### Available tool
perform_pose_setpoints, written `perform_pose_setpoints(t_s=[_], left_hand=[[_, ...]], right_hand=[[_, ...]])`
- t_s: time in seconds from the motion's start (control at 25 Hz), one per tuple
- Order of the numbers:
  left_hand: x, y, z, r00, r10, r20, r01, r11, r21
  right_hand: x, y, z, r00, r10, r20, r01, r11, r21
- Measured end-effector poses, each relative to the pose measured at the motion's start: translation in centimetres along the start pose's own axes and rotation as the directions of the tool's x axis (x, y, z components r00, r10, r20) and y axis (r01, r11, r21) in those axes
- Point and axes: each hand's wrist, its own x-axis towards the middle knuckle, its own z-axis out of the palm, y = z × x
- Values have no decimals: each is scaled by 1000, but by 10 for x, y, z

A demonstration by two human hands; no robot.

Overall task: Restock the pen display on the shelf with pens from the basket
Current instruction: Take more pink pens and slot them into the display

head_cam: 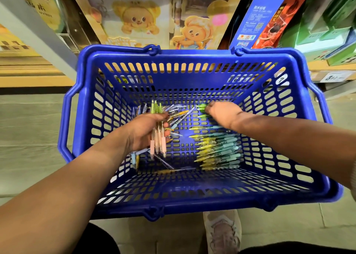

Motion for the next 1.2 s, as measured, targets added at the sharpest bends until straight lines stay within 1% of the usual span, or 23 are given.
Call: perform_pose_setpoints(t_s=[0.04,0.12,0.2,0.24,0.28,0.32,0.36,0.4,0.44,0.48,0.52,0.56,0.68,0.8,0.88,0.92,0.96,1.0,1.04,1.08,1.12,1.16,1.2], left_hand=[[-1,0,-1,1000,-5,8,5,1000,15],[-1,1,0,1000,-6,6,5,999,41],[-1,0,0,999,3,-50,0,999,42],[0,-1,0,996,19,-81,-16,999,34],[1,-2,0,994,38,-102,-36,999,19],[1,-2,-1,992,55,-112,-55,998,3],[-1,-2,1,991,67,-112,-69,998,-13],[-2,-2,2,991,76,-107,-79,997,-23],[-3,-2,3,991,83,-101,-87,995,-37],[-4,-2,4,992,86,-92,-91,994,-56],[-6,-1,5,993,85,-78,-91,993,-74],[-7,-1,6,994,87,-63,-92,993,-77],[-10,-1,9,994,100,-39,-102,994,-47],[-12,-2,10,991,129,-36,-129,992,9],[-10,-2,11,987,139,-86,-141,990,-13],[-9,-2,11,984,139,-111,-143,989,-25],[-7,-2,12,982,141,-126,-146,989,-35],[-7,-1,12,980,136,-144,-142,989,-32],[-6,-1,11,979,133,-154,-139,990,-28],[-6,0,10,979,126,-159,-133,991,-30],[-8,0,10,982,113,-151,-117,993,-20],[-7,1,9,985,97,-143,-99,995,-6],[-7,1,7,985,92,-143,-94,996,-1]], right_hand=[[2,-3,0,1000,-8,14,9,998,-60],[4,-5,-4,999,-12,42,17,992,-125],[3,-3,-10,999,-26,28,29,992,-125],[4,-2,-13,999,-34,0,34,995,-90],[4,-3,-18,998,-44,-33,44,999,-12],[3,-7,-24,996,-51,-66,59,990,131],[1,-15,-31,995,-44,-86,70,942,328],[-3,-27,-39,996,-31,-86,72,840,538],[-8,-43,-47,997,-24,-70,67,703,708],[-12,-58,-55,999,-26,-47,53,564,824],[-15,-73,-59,999,-30,-30,40,443,896],[-17,-85,-62,1000,-23,-22,28,341,940],[-21,-101,-63,998,48,29,-33,101,994],[-24,-104,-59,997,-29,66,-68,-115,991],[-23,-101,-54,993,-87,75,-92,-207,974],[-22,-98,-51,992,-95,84,-102,-204,974],[-20,-93,-48,992,-74,102,-112,-151,982],[-17,-85,-44,993,-12,121,-121,-25,992],[-14,-75,-40,990,74,116,-128,183,975],[-12,-62,-35,986,151,69,-130,444,886],[-11,-48,-30,984,180,9,-133,687,715],[-12,-35,-25,986,166,-23,-131,849,512],[-12,-23,-20,990,138,-23,-123,934,335]])
